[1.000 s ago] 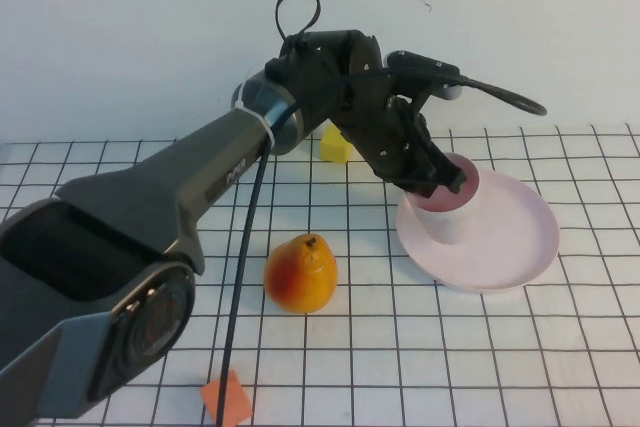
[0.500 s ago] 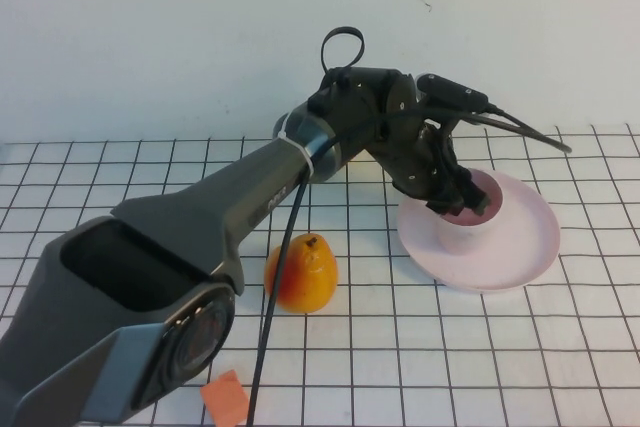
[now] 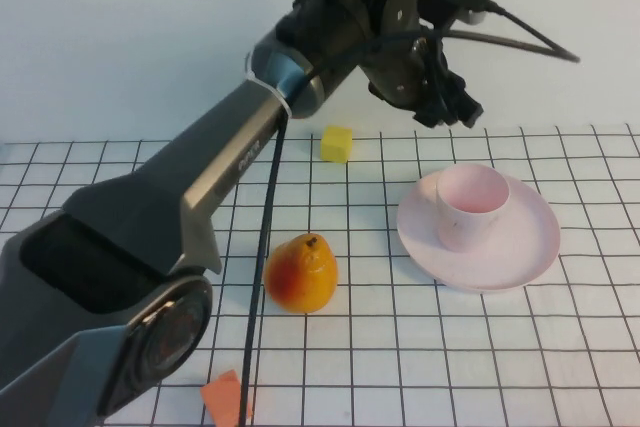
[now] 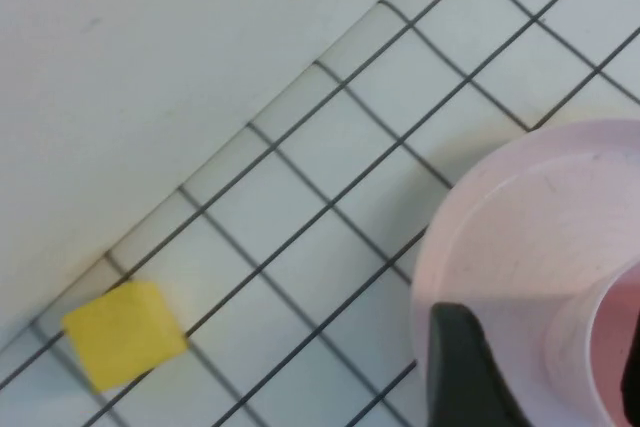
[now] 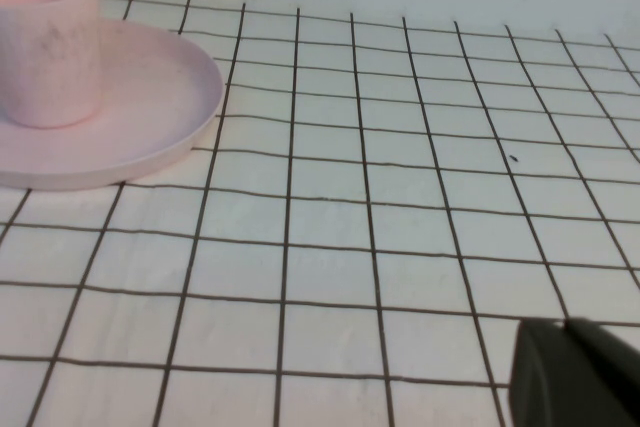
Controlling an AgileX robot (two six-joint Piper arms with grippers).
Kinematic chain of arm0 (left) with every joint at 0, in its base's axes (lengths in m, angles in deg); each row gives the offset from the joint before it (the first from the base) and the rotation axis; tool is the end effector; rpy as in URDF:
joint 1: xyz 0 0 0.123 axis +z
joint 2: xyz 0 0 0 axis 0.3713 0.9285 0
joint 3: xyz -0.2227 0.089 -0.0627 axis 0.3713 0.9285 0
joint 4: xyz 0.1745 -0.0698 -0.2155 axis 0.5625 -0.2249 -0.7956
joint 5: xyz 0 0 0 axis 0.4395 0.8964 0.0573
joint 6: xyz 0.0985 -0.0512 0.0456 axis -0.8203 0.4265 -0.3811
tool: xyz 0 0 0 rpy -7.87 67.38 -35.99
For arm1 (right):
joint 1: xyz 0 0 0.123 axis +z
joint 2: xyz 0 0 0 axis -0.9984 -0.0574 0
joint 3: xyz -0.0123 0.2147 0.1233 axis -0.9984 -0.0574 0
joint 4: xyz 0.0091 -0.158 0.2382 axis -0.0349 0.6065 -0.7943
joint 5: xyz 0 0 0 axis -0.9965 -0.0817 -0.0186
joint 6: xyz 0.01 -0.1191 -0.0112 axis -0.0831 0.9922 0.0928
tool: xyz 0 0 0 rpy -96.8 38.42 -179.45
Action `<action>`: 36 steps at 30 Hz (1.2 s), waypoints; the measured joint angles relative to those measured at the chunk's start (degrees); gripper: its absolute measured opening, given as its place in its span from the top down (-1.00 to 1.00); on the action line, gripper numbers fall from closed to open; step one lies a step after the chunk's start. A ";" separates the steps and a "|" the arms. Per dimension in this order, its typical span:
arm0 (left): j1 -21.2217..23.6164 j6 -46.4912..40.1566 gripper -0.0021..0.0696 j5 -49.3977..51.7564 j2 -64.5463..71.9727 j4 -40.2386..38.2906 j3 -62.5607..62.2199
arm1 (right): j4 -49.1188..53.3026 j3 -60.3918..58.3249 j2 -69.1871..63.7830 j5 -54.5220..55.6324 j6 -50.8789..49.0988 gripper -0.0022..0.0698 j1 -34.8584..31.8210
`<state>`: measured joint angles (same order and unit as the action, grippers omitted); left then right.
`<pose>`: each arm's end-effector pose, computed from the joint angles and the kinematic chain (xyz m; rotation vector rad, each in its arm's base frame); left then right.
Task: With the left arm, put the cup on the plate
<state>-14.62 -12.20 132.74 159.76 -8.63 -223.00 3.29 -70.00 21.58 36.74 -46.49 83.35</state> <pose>0.4490 -0.3383 0.2480 0.8479 2.2593 -0.3232 0.1523 -0.0100 0.1631 -0.0592 1.8690 -0.1386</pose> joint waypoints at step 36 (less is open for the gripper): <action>2.20 15.26 0.94 -7.23 -72.86 14.48 57.52 | 0.00 0.00 0.00 0.00 0.00 0.95 0.00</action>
<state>-12.42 3.07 125.51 86.90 5.85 -165.48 3.29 -70.00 21.58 36.74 -46.49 83.35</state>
